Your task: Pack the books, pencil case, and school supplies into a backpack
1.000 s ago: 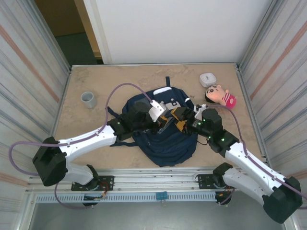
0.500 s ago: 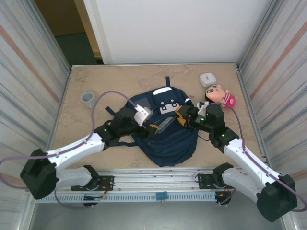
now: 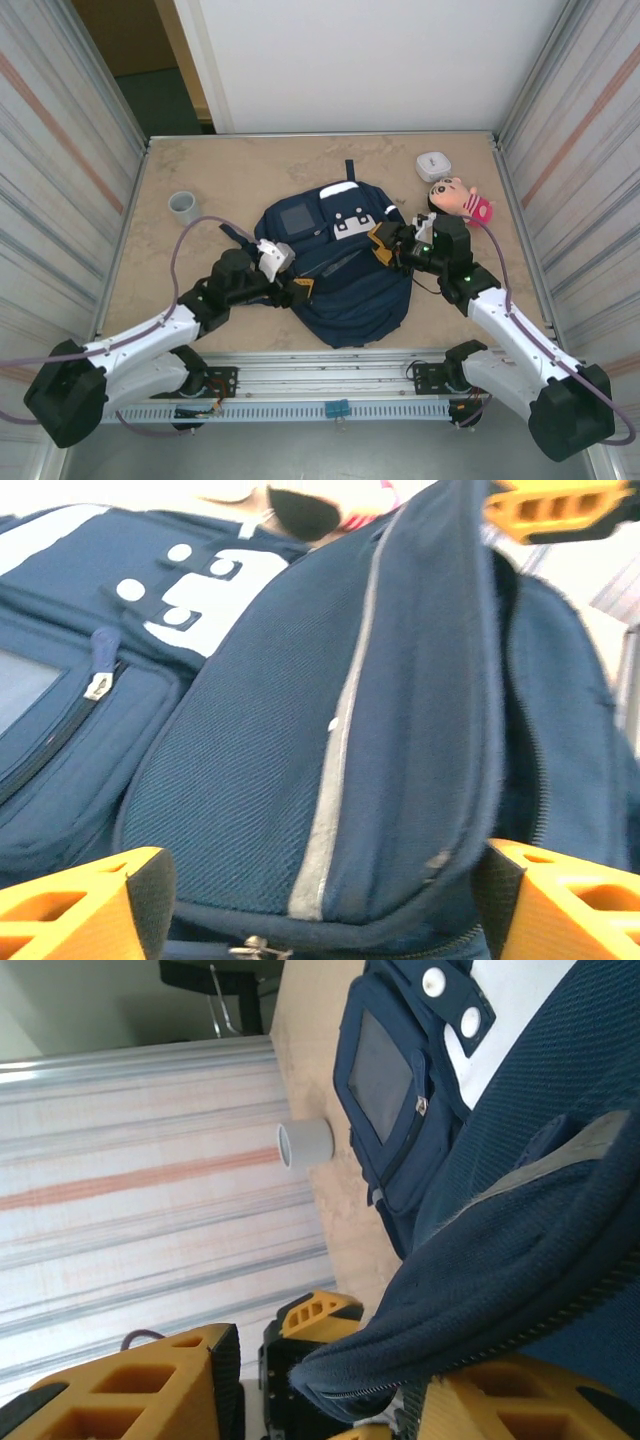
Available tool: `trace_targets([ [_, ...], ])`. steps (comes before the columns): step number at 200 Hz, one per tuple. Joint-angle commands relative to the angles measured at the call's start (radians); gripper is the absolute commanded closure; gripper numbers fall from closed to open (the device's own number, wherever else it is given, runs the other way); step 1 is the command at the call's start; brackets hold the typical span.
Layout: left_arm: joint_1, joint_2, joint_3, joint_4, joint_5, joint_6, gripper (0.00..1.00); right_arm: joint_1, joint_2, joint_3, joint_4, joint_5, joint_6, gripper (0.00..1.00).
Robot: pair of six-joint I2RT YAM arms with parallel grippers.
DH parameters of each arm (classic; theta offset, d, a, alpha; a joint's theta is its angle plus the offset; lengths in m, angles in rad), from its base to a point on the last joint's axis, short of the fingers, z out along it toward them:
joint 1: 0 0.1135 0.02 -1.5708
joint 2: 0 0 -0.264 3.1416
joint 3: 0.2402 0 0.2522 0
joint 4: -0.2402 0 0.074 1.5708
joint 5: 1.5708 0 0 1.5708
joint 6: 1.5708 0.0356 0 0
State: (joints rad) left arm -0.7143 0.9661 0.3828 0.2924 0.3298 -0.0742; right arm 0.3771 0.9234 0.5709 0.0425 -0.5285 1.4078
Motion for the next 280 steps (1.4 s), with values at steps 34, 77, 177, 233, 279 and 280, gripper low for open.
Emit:
trace_targets([
  [34,0.003,-0.152,-0.077,0.099,0.008,0.020,0.19,-0.010,-0.018,0.048,-0.093,-0.034,-0.135,0.53],
  [77,0.006,-0.201,-0.086,-0.035,-0.215,-0.100,0.19,-0.011,-0.081,0.259,-0.501,-0.029,-0.569,0.38],
  [177,0.064,-0.136,-0.075,-0.072,-0.238,-0.217,0.19,0.467,-0.008,0.270,-0.477,0.297,-1.662,0.24],
  [233,0.068,-0.086,-0.070,-0.061,-0.218,-0.201,0.19,0.535,0.265,0.280,-0.465,0.376,-1.970,0.26],
  [279,0.072,-0.074,-0.062,-0.066,-0.199,-0.167,0.19,0.536,0.386,0.317,-0.461,0.453,-2.039,0.40],
  [280,0.072,-0.074,-0.062,-0.067,-0.197,-0.164,0.19,0.536,0.387,0.316,-0.460,0.456,-2.040,0.41],
])
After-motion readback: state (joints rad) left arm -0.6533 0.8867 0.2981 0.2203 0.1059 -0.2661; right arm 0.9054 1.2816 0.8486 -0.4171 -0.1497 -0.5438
